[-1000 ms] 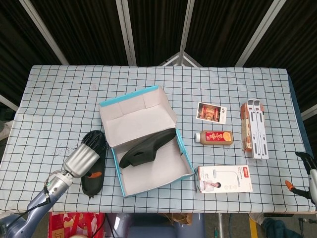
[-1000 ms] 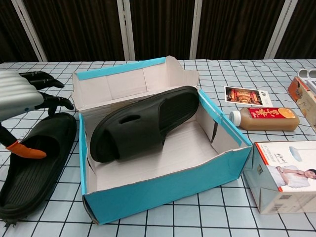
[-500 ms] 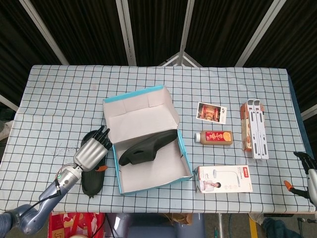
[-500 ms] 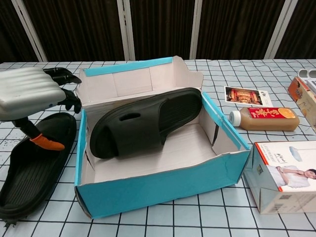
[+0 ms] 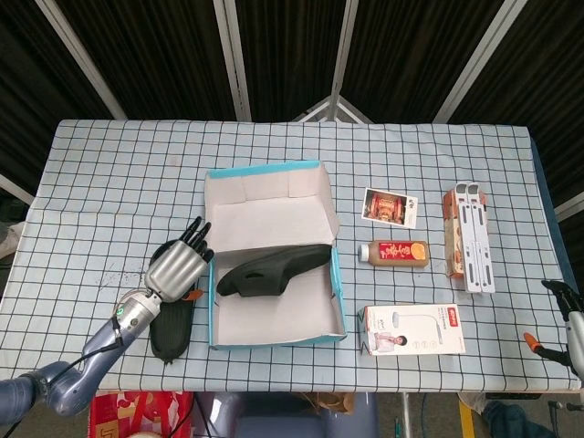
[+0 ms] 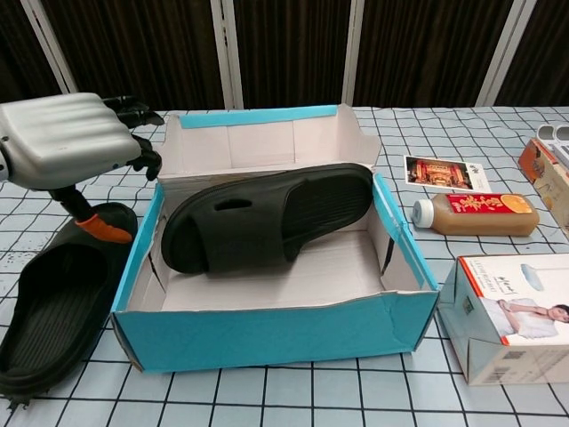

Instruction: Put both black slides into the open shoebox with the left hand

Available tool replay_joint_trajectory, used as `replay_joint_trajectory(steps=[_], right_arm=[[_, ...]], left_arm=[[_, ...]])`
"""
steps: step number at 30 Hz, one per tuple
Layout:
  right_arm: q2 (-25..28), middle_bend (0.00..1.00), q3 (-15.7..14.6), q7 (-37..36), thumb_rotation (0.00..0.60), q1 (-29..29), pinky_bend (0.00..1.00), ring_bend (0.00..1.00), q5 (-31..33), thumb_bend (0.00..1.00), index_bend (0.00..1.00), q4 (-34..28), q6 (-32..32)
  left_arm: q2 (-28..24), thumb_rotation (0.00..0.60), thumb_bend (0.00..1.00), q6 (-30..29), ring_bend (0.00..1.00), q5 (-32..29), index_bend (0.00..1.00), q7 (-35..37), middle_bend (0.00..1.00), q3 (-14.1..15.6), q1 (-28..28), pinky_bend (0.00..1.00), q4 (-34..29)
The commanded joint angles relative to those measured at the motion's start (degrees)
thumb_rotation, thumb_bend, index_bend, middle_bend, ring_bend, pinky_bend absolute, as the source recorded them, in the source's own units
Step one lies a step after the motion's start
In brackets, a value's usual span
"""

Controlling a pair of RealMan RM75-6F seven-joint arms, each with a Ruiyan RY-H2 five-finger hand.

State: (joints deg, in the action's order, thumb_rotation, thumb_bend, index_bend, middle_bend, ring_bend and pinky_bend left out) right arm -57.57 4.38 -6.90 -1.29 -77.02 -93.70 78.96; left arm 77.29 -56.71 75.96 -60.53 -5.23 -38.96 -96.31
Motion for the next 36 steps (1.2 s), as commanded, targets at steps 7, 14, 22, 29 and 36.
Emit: replay_joint_trajectory(steps=[7,14,22,29,36], right_arm=[[0.26,0.16,0.0,-0.53,0.6,0.26,0.22,0.22,-0.09,0.23,0.17,-0.04,0.37],[0.17,0.17,0.04,-0.99,0.6,0.21,0.22,0.22,-0.17,0.23,0.17,0.27,0.26],[0.18,0.16,-0.17,-0.65,0.6,0.0,0.22,0.22,-0.7,0.23,0.17,-0.07,0.04],[0.1,0.16,-0.2,-0.39,0.6,-0.09,0.22,0.22,-0.7,0.23,0.17,-0.28,-0.05],[0.12,0.16,-0.3,-0.22,0.6,-0.21,0.22,0.22,-0.8,0.23,0.17,-0.46,-0.25]], left_arm=[[1.91,0.281,0.21,0.75,0.06,-2.85,0.17,-3.95,0.34,-0.24,-2.54,0.05,0.59],[0.24,0.281,0.21,-1.6,0.06,-2.94,0.17,-5.63,0.34,1.09,-2.24,0.05,-2.91],[-7.67,0.282,0.21,-8.39,0.06,0.27,0.17,-4.34,0.34,3.54,1.73,0.05,-12.14],[-11.22,0.292,0.21,-11.15,0.06,0.2,0.15,-0.56,0.34,7.2,6.23,0.05,-13.91],[-9.25,0.225,0.2,-10.55,0.06,-2.03,0.14,1.98,0.33,7.95,7.65,0.05,-11.19]])
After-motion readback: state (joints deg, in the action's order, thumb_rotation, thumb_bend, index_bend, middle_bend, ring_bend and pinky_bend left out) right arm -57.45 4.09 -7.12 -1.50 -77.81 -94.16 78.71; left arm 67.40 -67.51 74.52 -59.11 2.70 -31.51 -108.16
